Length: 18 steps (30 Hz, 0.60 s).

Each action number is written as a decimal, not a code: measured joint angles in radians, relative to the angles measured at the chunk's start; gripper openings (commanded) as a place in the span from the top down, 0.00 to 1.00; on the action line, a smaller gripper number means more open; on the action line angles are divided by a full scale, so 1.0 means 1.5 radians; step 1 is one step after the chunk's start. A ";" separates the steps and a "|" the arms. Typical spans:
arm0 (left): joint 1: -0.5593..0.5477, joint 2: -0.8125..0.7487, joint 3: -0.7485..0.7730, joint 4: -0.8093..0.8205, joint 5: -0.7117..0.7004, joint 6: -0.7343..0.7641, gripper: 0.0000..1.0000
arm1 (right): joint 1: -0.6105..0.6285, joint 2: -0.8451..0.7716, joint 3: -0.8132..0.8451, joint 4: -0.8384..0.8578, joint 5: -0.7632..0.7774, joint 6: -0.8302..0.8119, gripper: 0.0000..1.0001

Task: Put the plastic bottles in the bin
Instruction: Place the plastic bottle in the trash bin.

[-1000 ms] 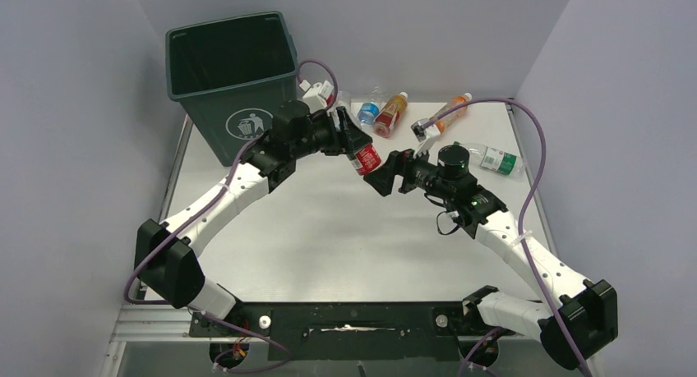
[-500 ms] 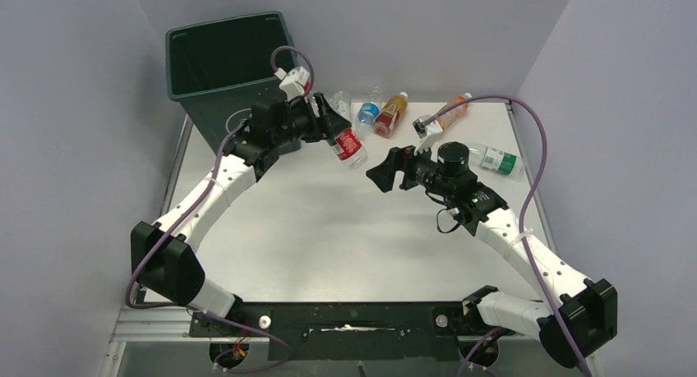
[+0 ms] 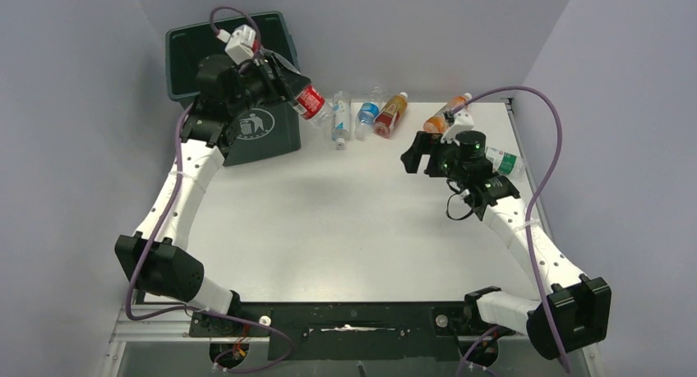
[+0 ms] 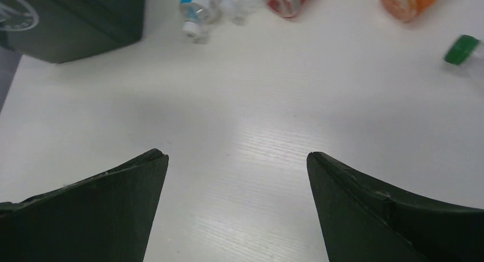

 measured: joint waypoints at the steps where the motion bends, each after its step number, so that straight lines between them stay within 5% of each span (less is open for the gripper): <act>1: 0.012 0.000 0.010 -0.002 0.005 0.001 0.52 | -0.013 0.009 0.005 -0.010 0.014 0.000 0.02; 9: 0.132 0.001 0.061 0.007 0.063 -0.018 0.52 | -0.068 0.088 0.062 -0.085 0.149 -0.008 0.02; 18: 0.223 0.034 0.098 0.069 0.124 -0.071 0.52 | -0.190 0.143 0.074 -0.100 0.177 -0.016 0.02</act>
